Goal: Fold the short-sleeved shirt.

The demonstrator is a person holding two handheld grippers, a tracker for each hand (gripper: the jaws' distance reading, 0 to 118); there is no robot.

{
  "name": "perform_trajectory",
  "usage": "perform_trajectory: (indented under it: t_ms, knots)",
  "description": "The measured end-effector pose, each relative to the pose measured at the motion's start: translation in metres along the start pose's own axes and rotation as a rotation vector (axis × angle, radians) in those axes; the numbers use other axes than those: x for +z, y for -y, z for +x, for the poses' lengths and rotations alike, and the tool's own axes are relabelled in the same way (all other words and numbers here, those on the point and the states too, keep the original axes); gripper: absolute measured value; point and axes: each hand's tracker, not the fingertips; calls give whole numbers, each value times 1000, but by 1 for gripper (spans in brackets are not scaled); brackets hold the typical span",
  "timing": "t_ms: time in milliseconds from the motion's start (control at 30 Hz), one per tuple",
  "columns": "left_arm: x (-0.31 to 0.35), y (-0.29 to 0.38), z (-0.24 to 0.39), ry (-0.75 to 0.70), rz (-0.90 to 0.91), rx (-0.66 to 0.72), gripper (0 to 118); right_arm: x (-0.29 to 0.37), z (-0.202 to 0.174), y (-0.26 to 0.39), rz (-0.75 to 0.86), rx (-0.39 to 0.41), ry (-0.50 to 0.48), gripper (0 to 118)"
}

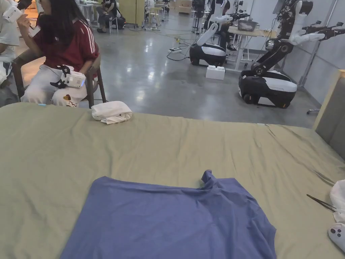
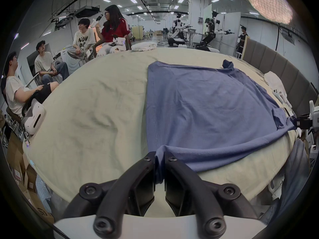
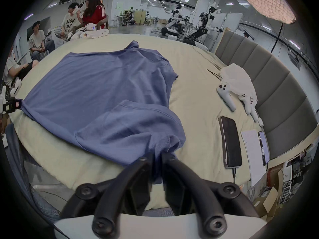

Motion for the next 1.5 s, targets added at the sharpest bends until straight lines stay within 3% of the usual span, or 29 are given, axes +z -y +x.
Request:
perform_trajectory:
  t_ms: [67, 133, 233, 433, 533, 567, 600, 667, 767, 800, 1067, 1467, 1500]
  knots:
    - [6, -1, 2, -5, -12, -14, 11, 5, -4, 0, -2, 13, 33, 24]
    - [12, -4, 1, -8, -11, -15, 24, 12, -2, -2, 43, 5, 46, 47]
    - [29, -14, 4, 1, 40, 17, 55, 25, -1, -14, 148, -25, 35, 52]
    - [39, -50, 16, 30, 226, 38, 57, 37, -12, -57, 382, -82, 20, 57]
    - [40, -75, 25, 42, 297, 47, 55, 42, -22, -81, 524, -159, -4, 57]
    - [42, -85, 30, 39, 338, 36, 53, 46, -25, -91, 580, -197, -18, 57]
    - [44, -91, 33, 32, 367, 29, 44, 48, -28, -97, 612, -217, -23, 57]
    - [50, -108, 42, 21, 443, 3, 28, 56, -34, -114, 699, -253, -14, 53]
    - [62, -129, 53, -19, 542, -13, 5, 67, -41, -135, 806, -287, 4, 10]
    - [65, -133, 55, -17, 568, -14, 0, 70, -43, -140, 821, -291, 9, 4]
    - [76, -152, 57, -7, 604, -2, 0, 80, -49, -159, 879, -272, 8, 0]
    - [20, -82, -8, 53, 29, 127, 0, 60, -48, -144, 789, -236, -10, 0]
    - [12, -75, -13, 48, -16, 148, 4, 57, -48, -143, 778, -234, -14, 0]
